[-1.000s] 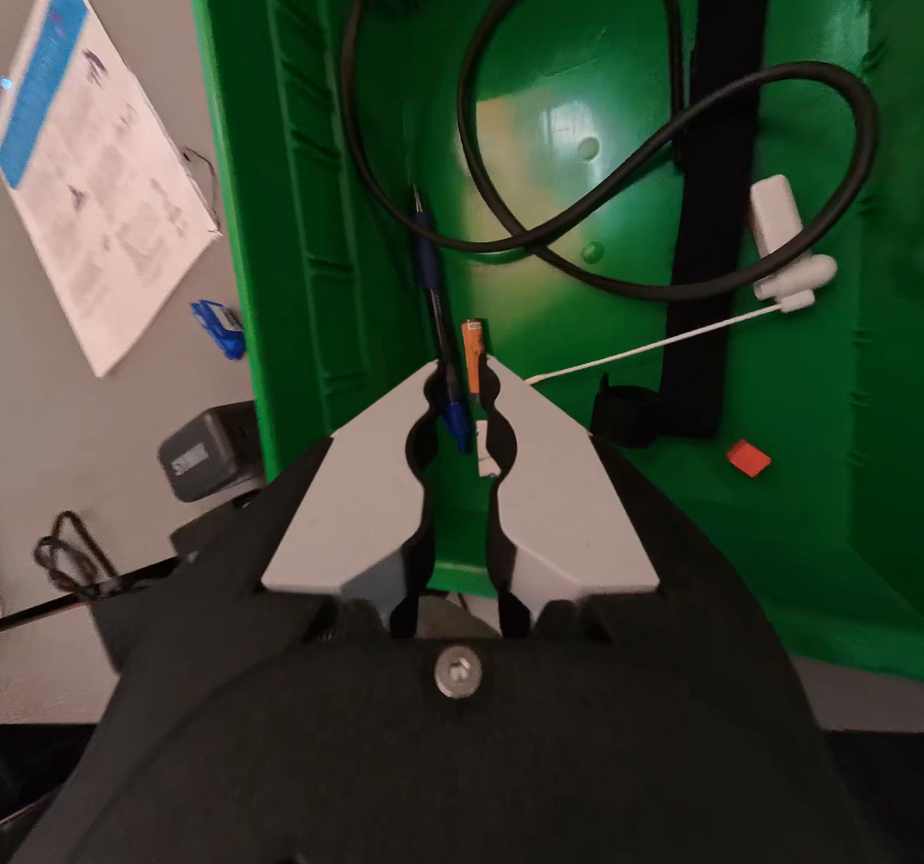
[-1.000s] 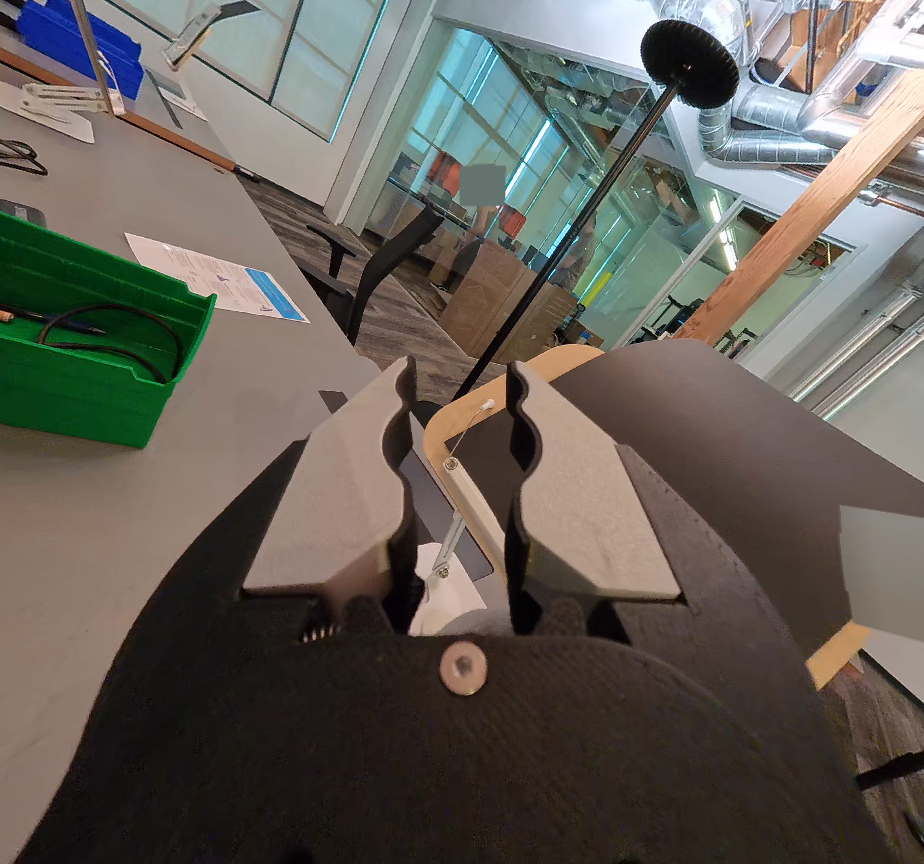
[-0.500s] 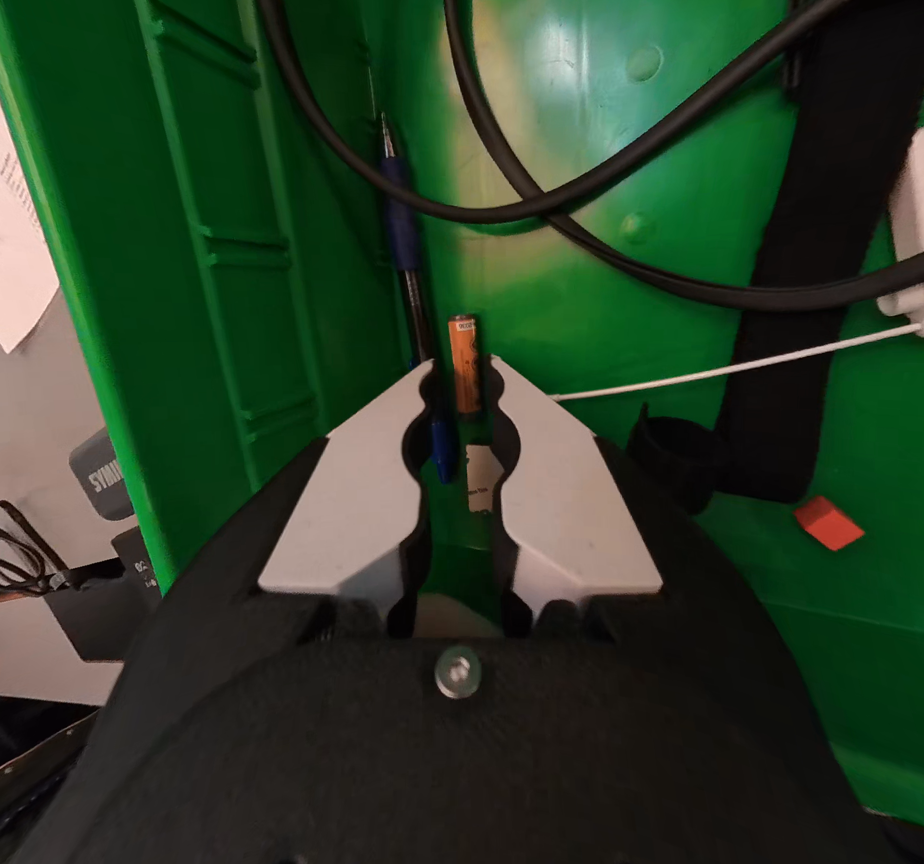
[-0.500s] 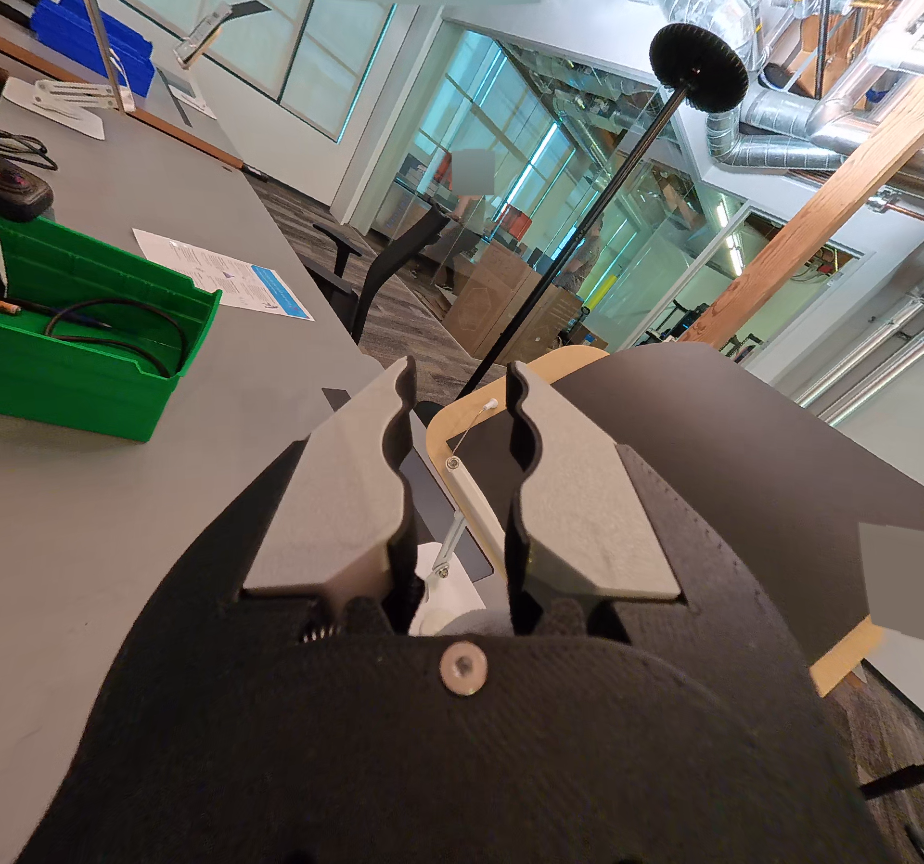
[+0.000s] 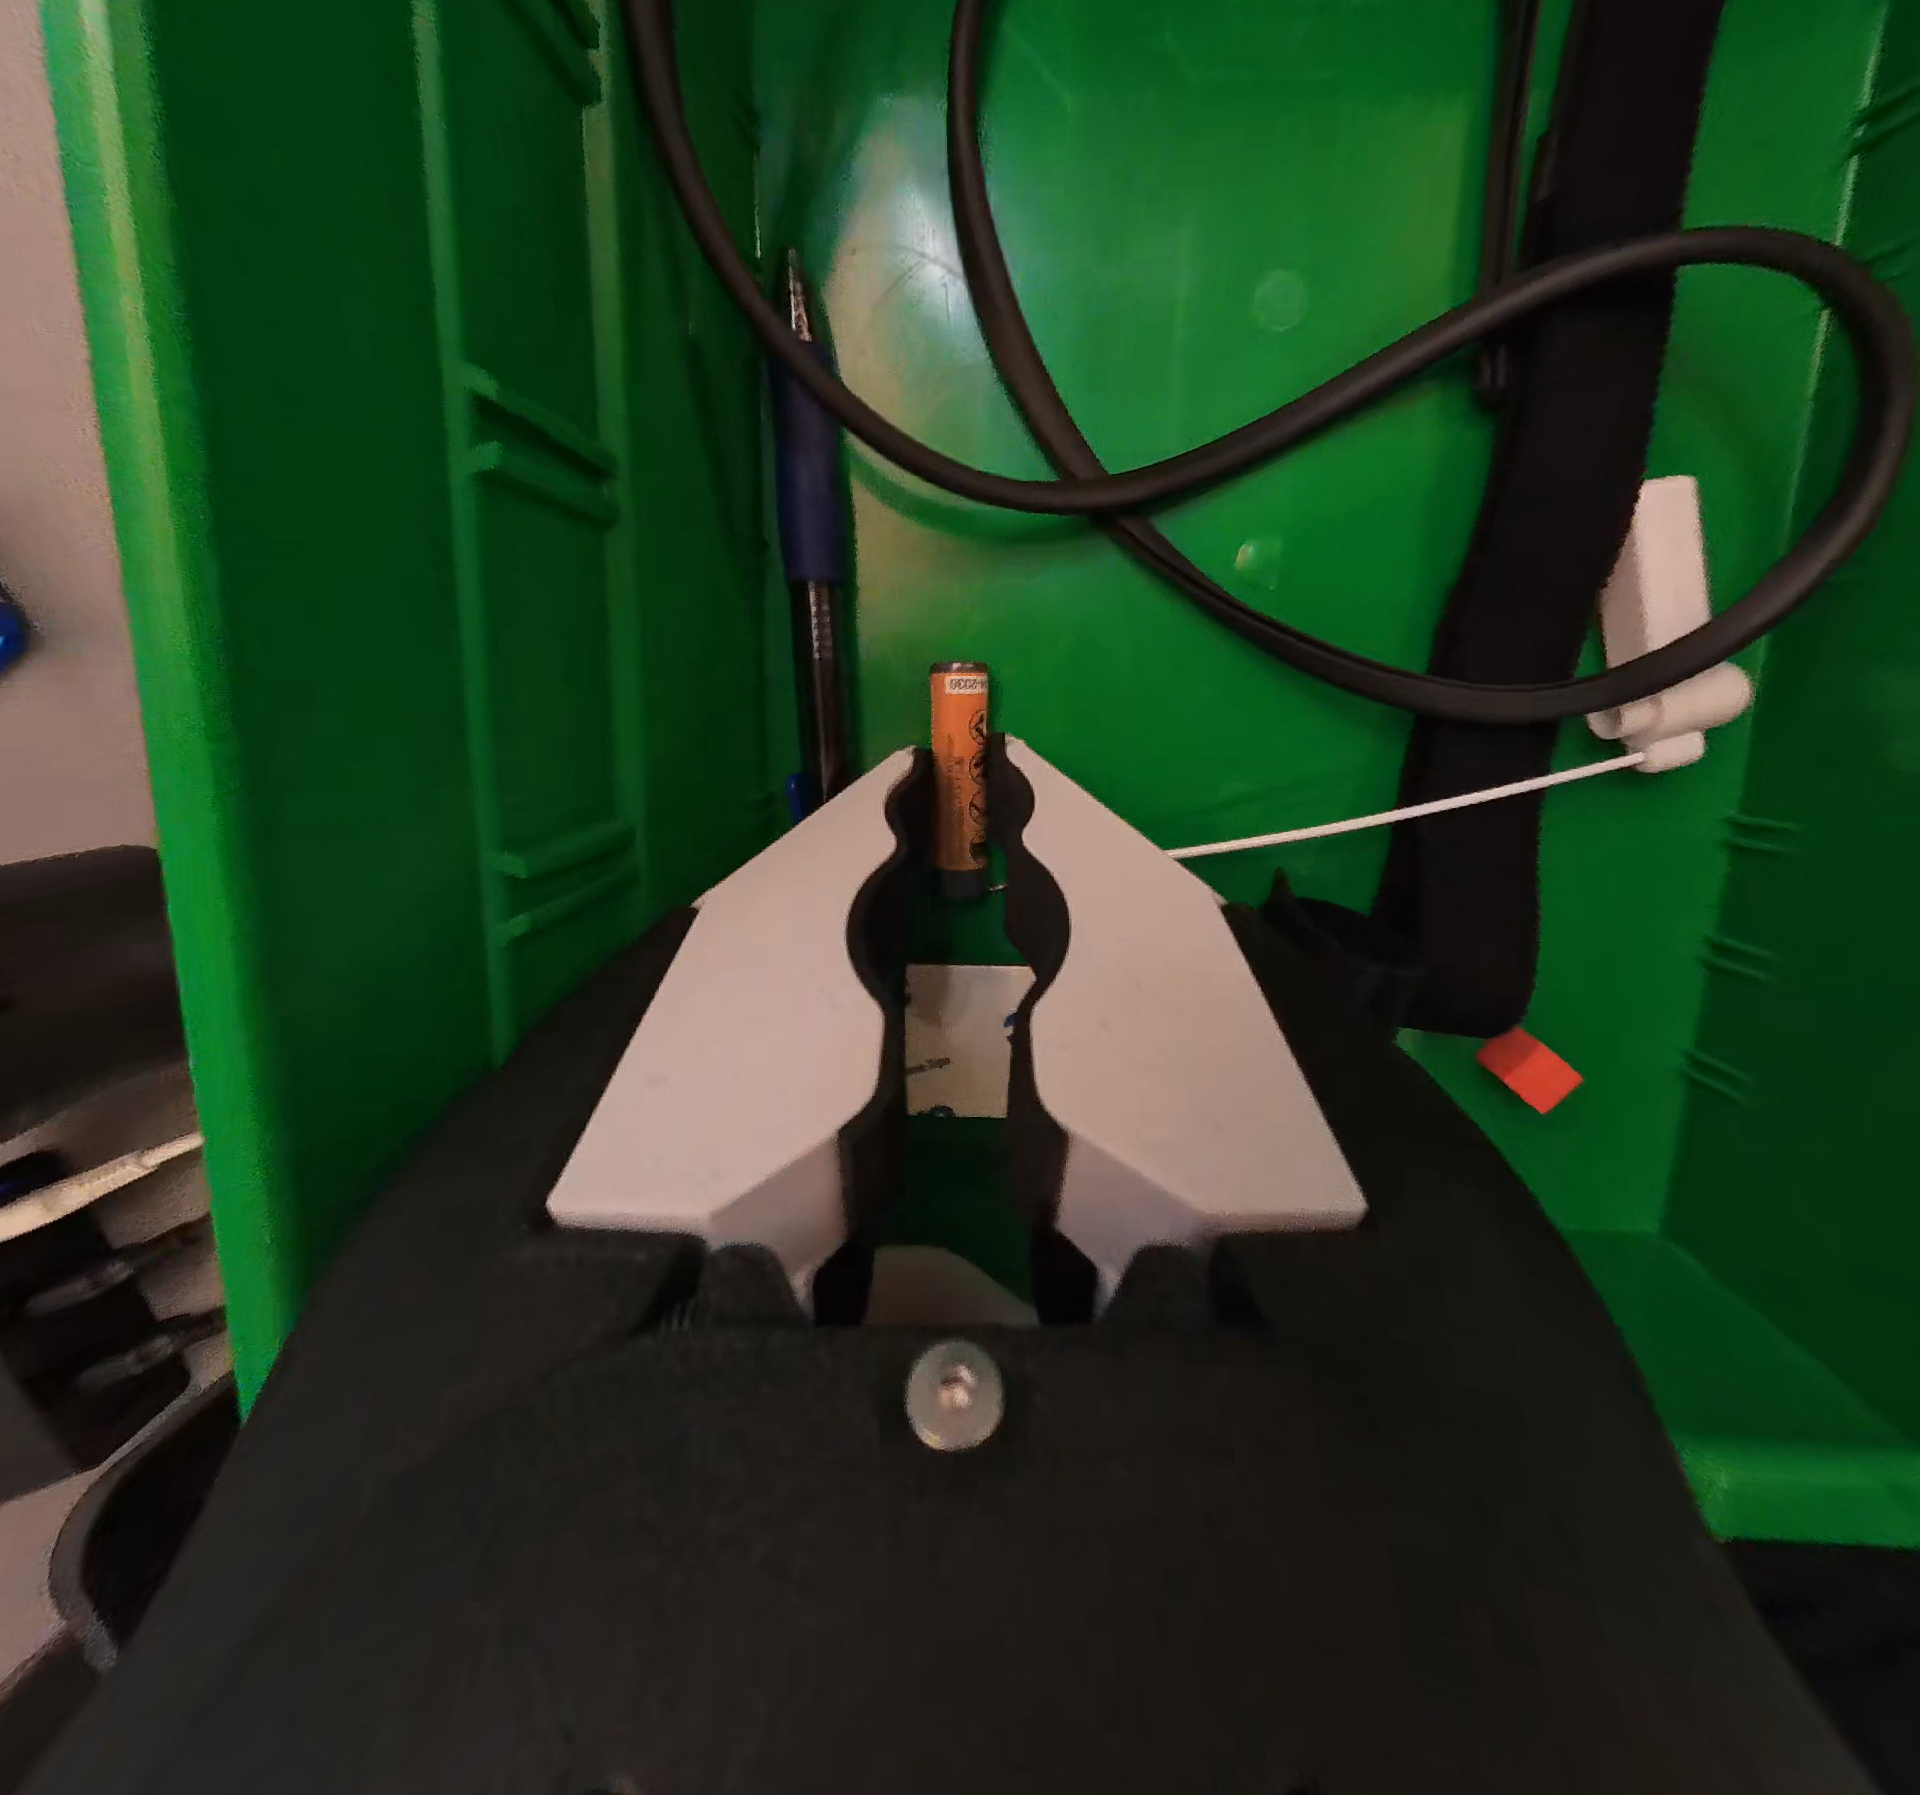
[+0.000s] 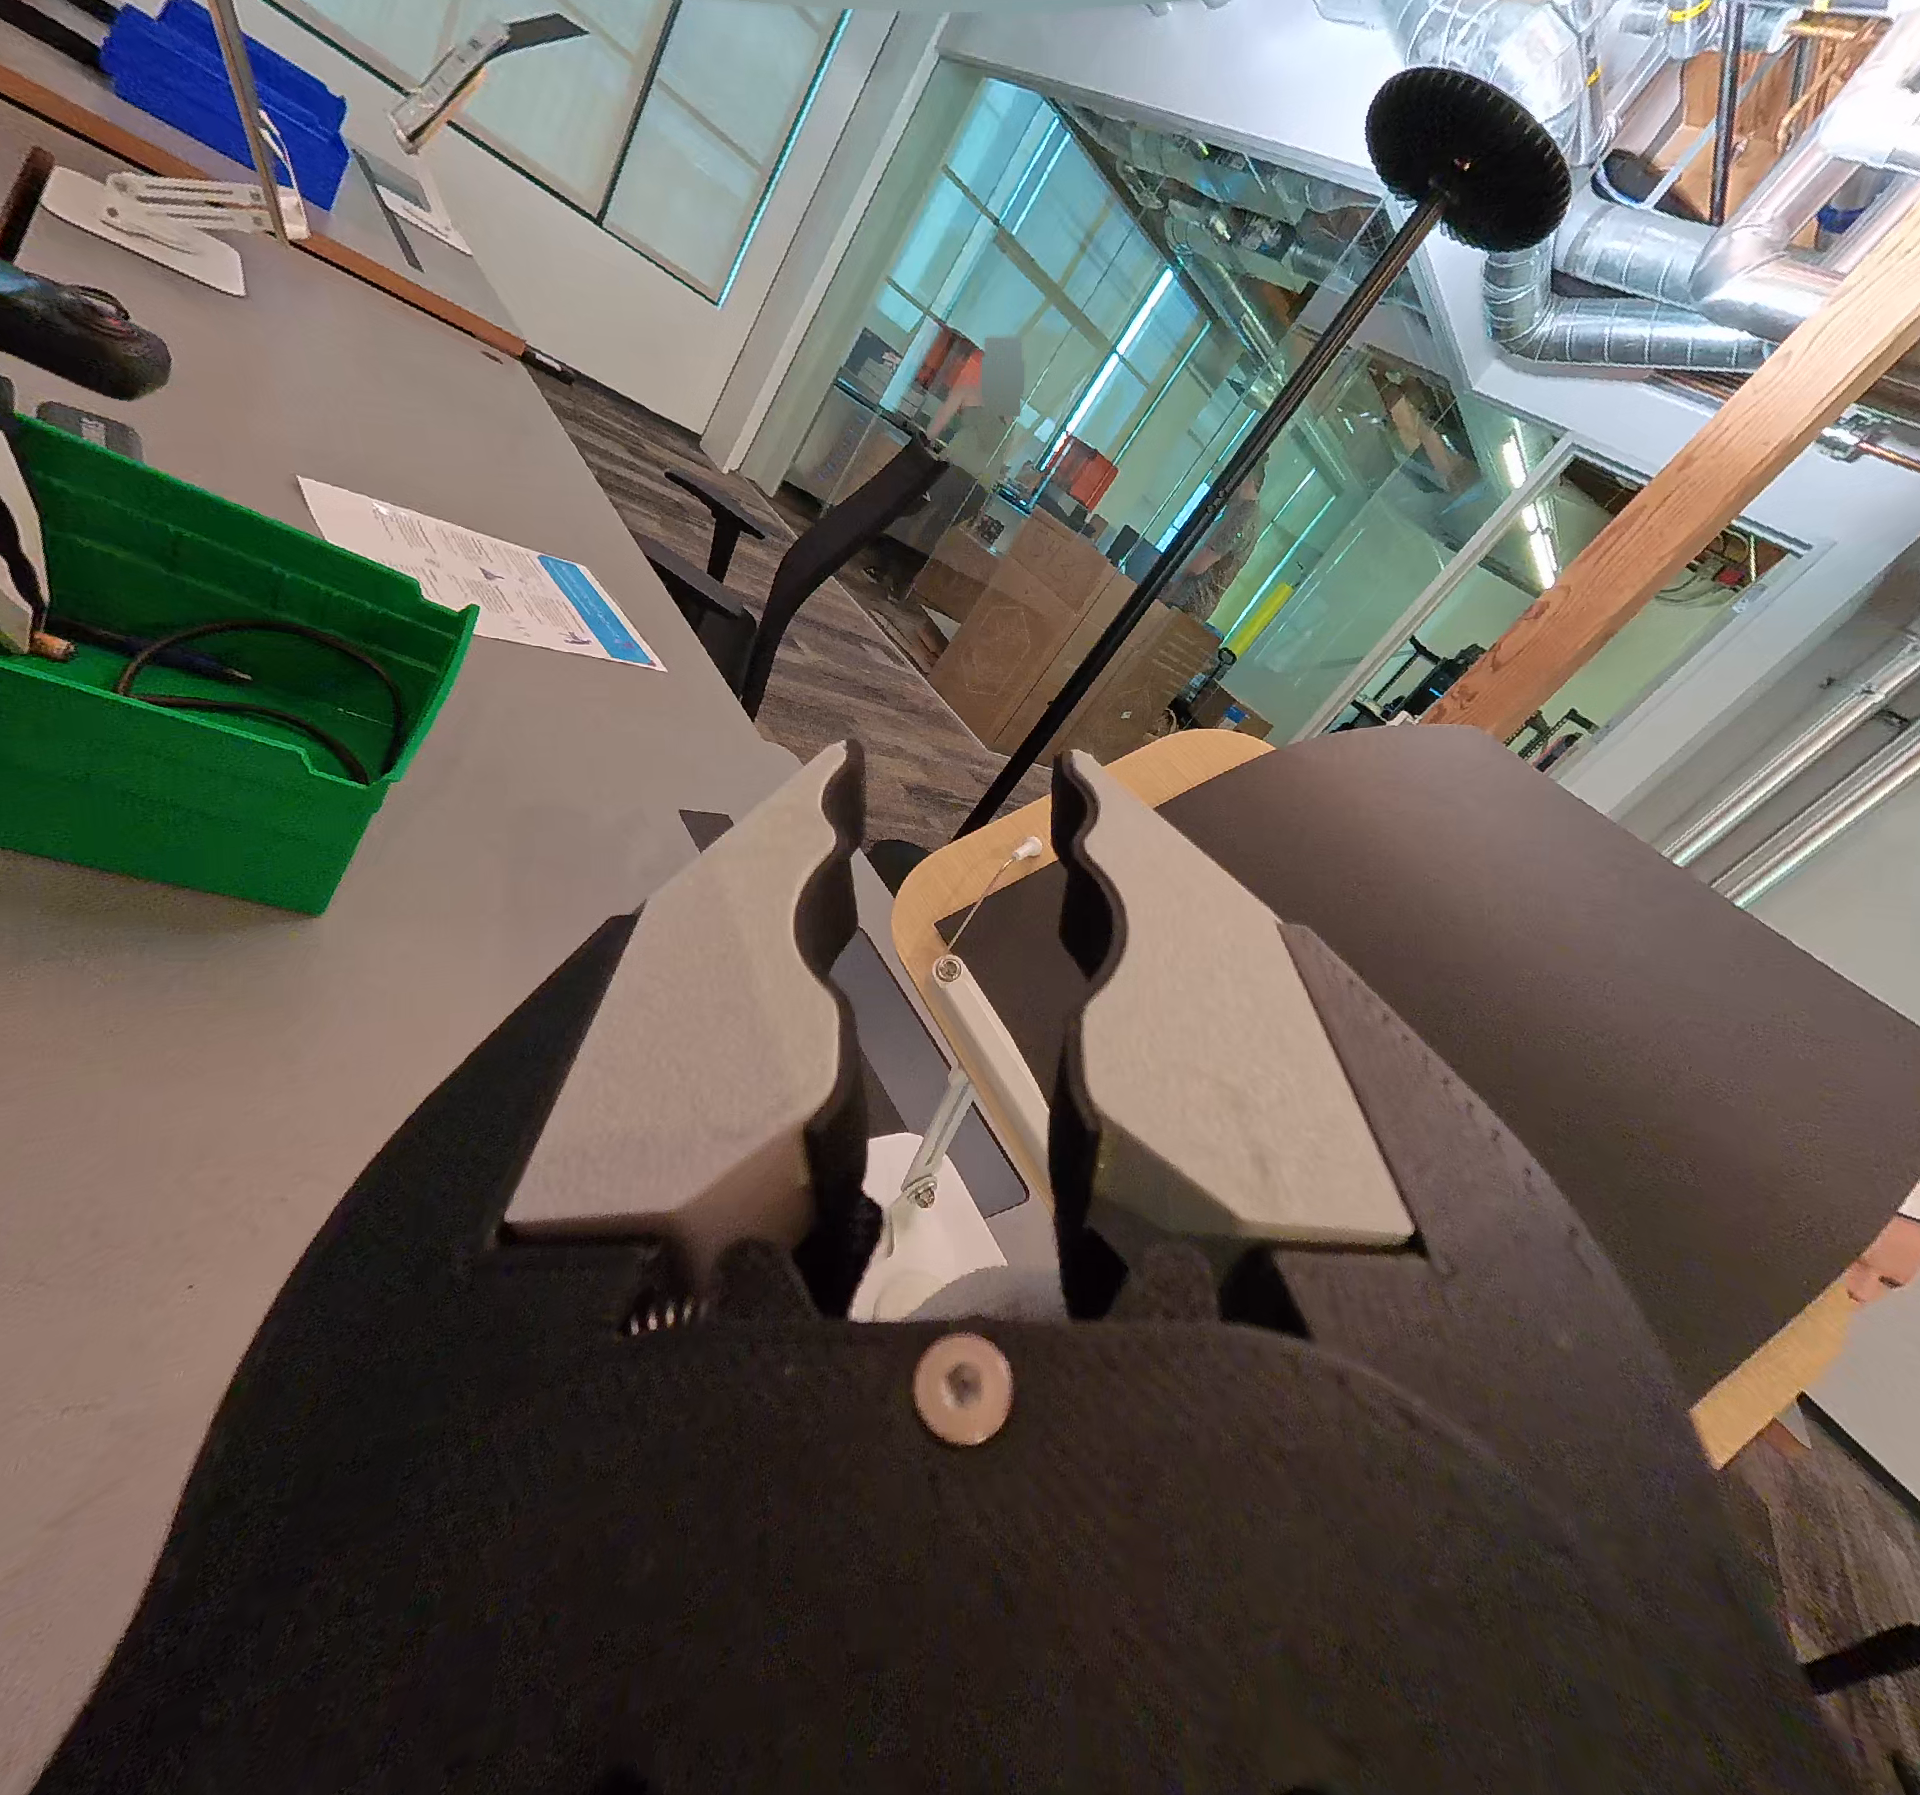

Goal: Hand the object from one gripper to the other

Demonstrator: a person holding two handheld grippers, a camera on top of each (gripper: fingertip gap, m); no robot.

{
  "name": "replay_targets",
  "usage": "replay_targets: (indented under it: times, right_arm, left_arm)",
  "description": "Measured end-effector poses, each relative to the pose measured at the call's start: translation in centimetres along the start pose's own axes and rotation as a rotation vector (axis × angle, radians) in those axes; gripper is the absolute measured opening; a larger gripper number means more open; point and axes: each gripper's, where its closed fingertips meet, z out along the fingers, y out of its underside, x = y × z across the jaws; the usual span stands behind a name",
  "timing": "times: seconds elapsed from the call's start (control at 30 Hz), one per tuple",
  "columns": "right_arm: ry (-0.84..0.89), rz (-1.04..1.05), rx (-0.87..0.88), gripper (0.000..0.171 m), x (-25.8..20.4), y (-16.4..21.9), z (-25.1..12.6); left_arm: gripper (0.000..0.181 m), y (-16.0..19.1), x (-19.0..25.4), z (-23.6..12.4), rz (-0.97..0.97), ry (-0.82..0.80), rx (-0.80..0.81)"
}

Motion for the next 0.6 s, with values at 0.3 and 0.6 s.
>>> replay_targets:
  times: [0.3,0.6]
  right_arm:
    - [-0.006,0.0,0.005,0.033,0.0,0.0,-0.1]
    - [-0.124,-0.1,0.067,0.052,-4.1,-1.3,0.7]
  left_arm:
    - [0.009,-0.9,0.1,-1.1,-0.018,0.011,0.104]
    - [0.009,-10.9,5.7,-11.6,-0.031,0.207,0.627]
